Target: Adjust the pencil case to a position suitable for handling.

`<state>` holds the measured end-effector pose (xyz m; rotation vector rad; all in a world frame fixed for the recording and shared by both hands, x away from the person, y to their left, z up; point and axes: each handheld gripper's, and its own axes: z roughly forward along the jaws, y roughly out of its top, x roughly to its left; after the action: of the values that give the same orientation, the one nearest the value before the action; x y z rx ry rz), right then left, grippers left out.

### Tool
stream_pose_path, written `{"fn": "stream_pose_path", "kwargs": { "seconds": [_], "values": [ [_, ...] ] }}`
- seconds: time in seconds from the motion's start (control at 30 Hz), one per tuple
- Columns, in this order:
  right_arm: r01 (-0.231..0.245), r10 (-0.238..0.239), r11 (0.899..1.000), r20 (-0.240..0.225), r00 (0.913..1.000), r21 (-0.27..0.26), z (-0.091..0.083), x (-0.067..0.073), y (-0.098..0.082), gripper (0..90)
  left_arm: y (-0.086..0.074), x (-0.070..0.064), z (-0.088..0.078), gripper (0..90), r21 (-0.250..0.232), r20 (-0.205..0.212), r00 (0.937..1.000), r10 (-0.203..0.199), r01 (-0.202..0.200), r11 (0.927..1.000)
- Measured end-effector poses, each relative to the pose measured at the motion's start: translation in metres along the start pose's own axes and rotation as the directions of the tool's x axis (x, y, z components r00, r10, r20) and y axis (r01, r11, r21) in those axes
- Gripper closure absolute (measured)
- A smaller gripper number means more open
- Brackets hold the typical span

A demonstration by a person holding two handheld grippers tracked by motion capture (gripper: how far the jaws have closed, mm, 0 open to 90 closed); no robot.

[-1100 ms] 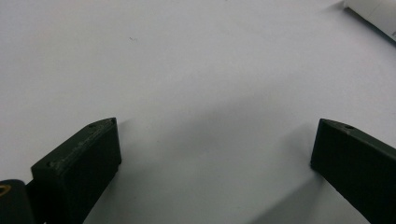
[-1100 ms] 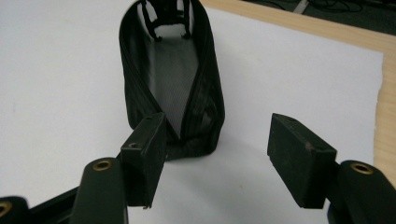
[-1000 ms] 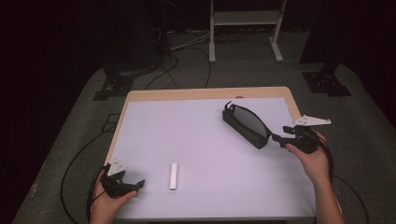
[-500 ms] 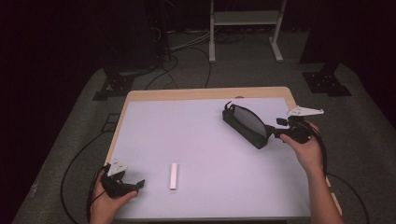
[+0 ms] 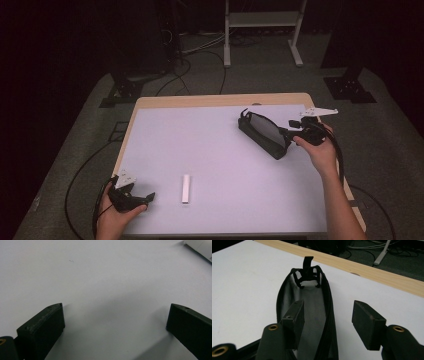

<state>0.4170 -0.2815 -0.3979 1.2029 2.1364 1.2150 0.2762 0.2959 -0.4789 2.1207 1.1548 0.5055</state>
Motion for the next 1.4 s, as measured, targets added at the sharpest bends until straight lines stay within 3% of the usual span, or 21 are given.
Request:
{"fn": "stream_pose_path", "kwargs": {
  "seconds": [0.87, 1.4],
  "values": [
    [0.027, -0.027, 0.998, -0.006, 0.9996, 0.049, 0.052, -0.006, 0.01, 58.6, 0.0, 0.0, 0.0, 0.9, -0.003, 0.0, 1.0, 0.0, 0.0, 1.0],
    [0.012, -0.012, 0.998, 0.0, 0.9999, 0.067, 0.067, -0.006, 0.012, 83.9, 0.0, 0.0, 0.0, 0.9, -0.003, -0.001, 1.0, 0.002, -0.002, 1.0]
  ]
}}
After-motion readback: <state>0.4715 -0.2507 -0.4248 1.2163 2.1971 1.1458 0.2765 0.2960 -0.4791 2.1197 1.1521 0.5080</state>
